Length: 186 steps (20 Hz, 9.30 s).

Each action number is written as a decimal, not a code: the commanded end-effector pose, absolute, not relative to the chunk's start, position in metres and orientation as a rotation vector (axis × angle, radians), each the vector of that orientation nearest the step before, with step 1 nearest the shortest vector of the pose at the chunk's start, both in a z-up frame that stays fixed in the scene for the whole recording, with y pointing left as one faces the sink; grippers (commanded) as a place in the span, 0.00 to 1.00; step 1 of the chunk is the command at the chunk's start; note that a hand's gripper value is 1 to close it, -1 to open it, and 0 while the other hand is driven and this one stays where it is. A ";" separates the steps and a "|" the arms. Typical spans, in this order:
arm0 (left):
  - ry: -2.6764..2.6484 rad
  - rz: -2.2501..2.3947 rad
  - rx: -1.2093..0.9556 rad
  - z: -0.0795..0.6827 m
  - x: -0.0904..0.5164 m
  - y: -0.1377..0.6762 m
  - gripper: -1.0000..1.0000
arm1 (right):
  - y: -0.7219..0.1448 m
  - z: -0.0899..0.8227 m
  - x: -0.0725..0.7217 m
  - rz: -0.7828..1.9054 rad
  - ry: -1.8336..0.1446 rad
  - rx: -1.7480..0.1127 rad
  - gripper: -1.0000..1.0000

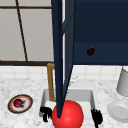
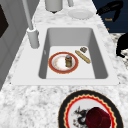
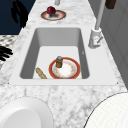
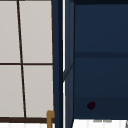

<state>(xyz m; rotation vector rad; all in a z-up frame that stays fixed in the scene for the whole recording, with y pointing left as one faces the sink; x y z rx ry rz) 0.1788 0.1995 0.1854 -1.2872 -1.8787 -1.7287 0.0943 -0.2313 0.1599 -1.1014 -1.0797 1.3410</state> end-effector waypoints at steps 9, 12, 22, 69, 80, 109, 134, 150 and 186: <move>-1.870 -1.693 -1.215 0.176 0.193 0.187 0.00 | -0.240 0.143 0.102 1.354 -1.059 -1.091 0.50; -1.870 -1.681 -1.204 0.167 0.204 0.186 0.00 | -0.240 0.142 0.102 1.349 -1.061 -1.092 0.50; -1.849 -1.694 -1.231 0.130 0.254 0.177 0.00 | -0.240 0.142 0.102 1.342 -1.066 -1.094 0.50; -1.842 -1.718 -1.206 0.035 0.449 0.044 0.00 | -0.240 0.142 0.102 1.338 -1.068 -1.094 0.50; -1.859 -1.752 -1.180 -0.023 0.486 0.017 0.00 | -0.240 0.142 0.102 1.338 -1.068 -1.094 0.50; -1.869 -1.768 -1.269 -0.037 0.464 0.020 0.00 | -0.240 0.142 0.102 1.338 -1.068 -1.094 0.50; -1.908 -1.749 -1.239 -0.029 0.465 0.033 1.00 | -0.240 0.142 0.102 1.338 -1.068 -1.094 0.50; -1.884 -1.661 -1.168 0.048 0.461 0.098 1.00 | -0.240 0.142 0.102 1.338 -1.068 -1.094 0.50; -1.849 -1.647 -1.183 0.209 0.493 0.222 1.00 | -0.240 0.142 0.102 1.338 -1.068 -1.094 0.50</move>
